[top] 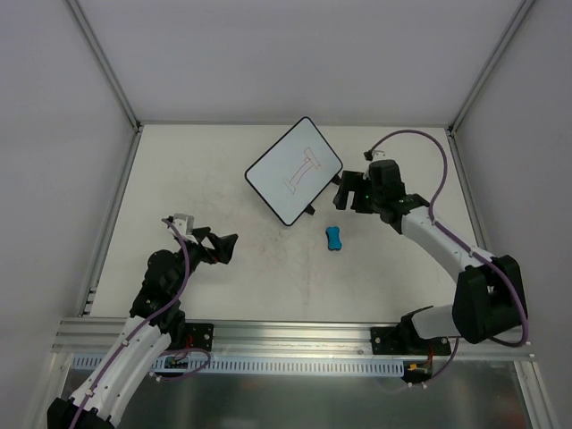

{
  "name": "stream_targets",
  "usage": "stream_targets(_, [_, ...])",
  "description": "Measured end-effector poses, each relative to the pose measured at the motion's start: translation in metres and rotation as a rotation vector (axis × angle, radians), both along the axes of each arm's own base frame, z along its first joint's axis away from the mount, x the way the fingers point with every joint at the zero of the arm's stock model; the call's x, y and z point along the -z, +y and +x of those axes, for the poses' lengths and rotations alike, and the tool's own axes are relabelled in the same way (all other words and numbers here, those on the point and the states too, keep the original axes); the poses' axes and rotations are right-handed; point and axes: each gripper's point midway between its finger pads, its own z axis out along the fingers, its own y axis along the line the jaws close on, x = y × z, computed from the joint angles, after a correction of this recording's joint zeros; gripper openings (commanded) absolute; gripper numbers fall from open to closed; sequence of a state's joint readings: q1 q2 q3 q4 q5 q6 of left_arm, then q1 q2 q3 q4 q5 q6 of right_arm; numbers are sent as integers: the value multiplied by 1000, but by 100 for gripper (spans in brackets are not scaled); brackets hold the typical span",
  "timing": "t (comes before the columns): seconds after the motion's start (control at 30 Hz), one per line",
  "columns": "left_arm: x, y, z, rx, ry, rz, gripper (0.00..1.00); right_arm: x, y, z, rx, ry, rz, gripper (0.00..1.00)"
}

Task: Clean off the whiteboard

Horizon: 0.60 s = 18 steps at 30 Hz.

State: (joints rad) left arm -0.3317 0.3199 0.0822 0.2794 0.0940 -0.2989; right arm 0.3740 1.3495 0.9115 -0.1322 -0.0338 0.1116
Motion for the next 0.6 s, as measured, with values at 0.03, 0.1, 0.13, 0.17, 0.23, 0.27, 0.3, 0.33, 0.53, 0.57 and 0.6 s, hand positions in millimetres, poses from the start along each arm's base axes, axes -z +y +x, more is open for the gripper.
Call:
stream_targets(0.03, [0, 0, 0, 2, 0, 0, 99, 6, 3, -1, -11, 33, -23, 91])
stream_targets(0.1, [0, 0, 0, 2, 1, 0, 99, 19, 7, -8, -30, 89, -65, 91])
stream_targets(0.13, [0, 0, 0, 2, 1, 0, 99, 26, 8, -13, -40, 118, -86, 90])
stream_targets(0.17, [1, 0, 0, 3, 3, 1, 99, 33, 8, -20, -50, 150, -106, 90])
stream_targets(0.23, [2, 0, 0, 3, 7, 2, 99, 43, 9, -33, -72, 200, -137, 90])
stream_targets(0.27, [2, 0, 0, 3, 7, 2, 99, 46, 9, -38, -84, 222, -151, 90])
stream_targets(0.3, [2, 0, 0, 3, 8, 2, 99, 49, 9, -43, -95, 243, -166, 88])
stream_targets(0.33, [2, 0, 0, 3, 9, 2, 99, 51, 10, -46, -102, 254, -176, 88])
stream_targets(0.53, [2, -1, 0, 3, 9, 2, 99, 65, 16, -62, -138, 303, -246, 79])
stream_targets(0.57, [2, -1, 0, 3, 9, 2, 99, 66, 17, -63, -141, 305, -253, 79])
stream_targets(0.6, [2, -1, 0, 3, 9, 3, 99, 68, 17, -64, -143, 304, -263, 78])
